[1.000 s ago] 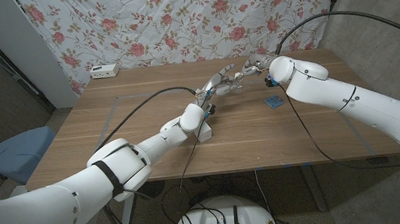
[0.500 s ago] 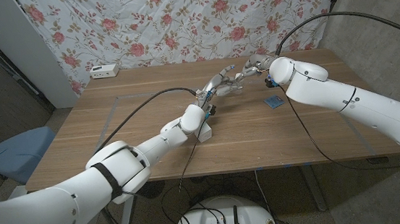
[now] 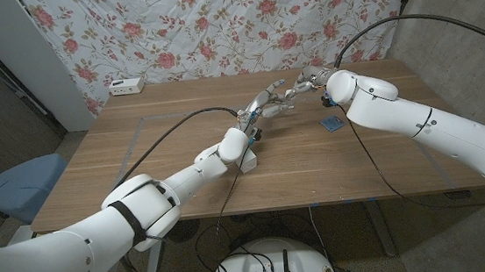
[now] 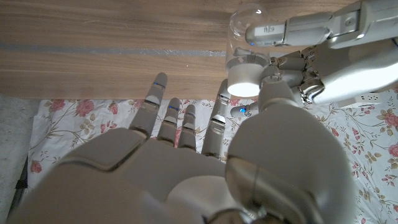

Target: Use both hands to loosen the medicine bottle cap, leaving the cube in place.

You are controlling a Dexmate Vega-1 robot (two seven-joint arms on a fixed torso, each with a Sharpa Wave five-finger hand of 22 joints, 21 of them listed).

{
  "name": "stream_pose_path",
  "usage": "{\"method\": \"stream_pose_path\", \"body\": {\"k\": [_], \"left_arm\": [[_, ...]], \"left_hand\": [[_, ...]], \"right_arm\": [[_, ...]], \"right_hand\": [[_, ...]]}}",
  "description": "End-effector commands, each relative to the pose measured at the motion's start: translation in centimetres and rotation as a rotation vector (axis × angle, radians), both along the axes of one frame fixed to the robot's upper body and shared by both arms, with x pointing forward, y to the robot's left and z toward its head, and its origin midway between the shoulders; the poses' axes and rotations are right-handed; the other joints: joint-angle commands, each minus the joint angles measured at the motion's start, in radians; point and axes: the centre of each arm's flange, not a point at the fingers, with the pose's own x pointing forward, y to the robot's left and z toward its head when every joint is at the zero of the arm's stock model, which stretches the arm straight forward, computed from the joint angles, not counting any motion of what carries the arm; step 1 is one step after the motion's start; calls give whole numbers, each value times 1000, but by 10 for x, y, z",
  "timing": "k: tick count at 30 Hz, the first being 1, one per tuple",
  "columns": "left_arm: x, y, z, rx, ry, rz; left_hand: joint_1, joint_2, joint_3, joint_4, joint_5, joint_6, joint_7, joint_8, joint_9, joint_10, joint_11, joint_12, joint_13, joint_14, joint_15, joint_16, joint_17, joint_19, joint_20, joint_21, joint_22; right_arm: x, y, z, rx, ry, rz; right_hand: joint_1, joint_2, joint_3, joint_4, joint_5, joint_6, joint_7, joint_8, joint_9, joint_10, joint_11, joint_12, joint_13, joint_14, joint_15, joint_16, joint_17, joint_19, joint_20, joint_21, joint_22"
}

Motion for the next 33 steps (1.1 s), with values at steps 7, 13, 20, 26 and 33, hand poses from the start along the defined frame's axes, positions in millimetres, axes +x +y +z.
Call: {"method": "stream_pose_path", "body": {"k": [7,13,20,26,33], "left_arm": [[-2,0,-1,-1,-4,-4],[-3,0,0,2,-5,-6],[-3,0,1,3,-6,-5],[-4,0,0,2,-7,-4],[-4,0,-1,1,-2,-4]], "left_hand": [[-1,10,8,-1,4,10,-7,3,2,17,-7,6,2,12,-92,-1,1,-4,-9,1,1],[-1,11,9,-1,4,11,-8,2,2,17,-7,6,2,12,-94,-2,1,-3,-10,1,1],[-2,11,10,-1,4,12,-8,2,2,20,-6,7,3,12,-93,-1,1,-3,-9,1,1],[-2,12,11,-1,4,11,-9,2,2,20,-7,7,3,13,-93,-1,1,-3,-9,1,1],[-3,12,12,0,4,13,-10,2,2,22,-7,8,3,13,-92,-1,1,-3,-10,1,1]], "right_arm": [[-2,1,-3,1,-18,-11],[-2,1,-3,3,-19,-7],[-4,1,-3,-1,-30,4],[-5,1,-3,0,-31,11],[-6,0,-4,15,-25,25]], "right_hand": [[28,10,16,-4,-3,29,-18,17,0,22,-14,6,5,17,-22,13,5,11,-11,-2,1],[52,23,30,-9,-1,19,-27,15,-2,24,-22,3,5,20,-26,13,5,12,-16,-3,1],[71,35,40,-10,0,-4,-29,3,-7,24,-34,0,5,21,-32,12,5,10,-18,-5,1],[93,43,52,-14,1,-7,-38,-5,-14,26,-43,-1,4,24,-41,11,3,11,-24,-5,1],[117,55,65,-16,3,-1,-46,-10,-22,24,-74,-4,3,24,-48,10,2,10,-31,-6,1]]}}
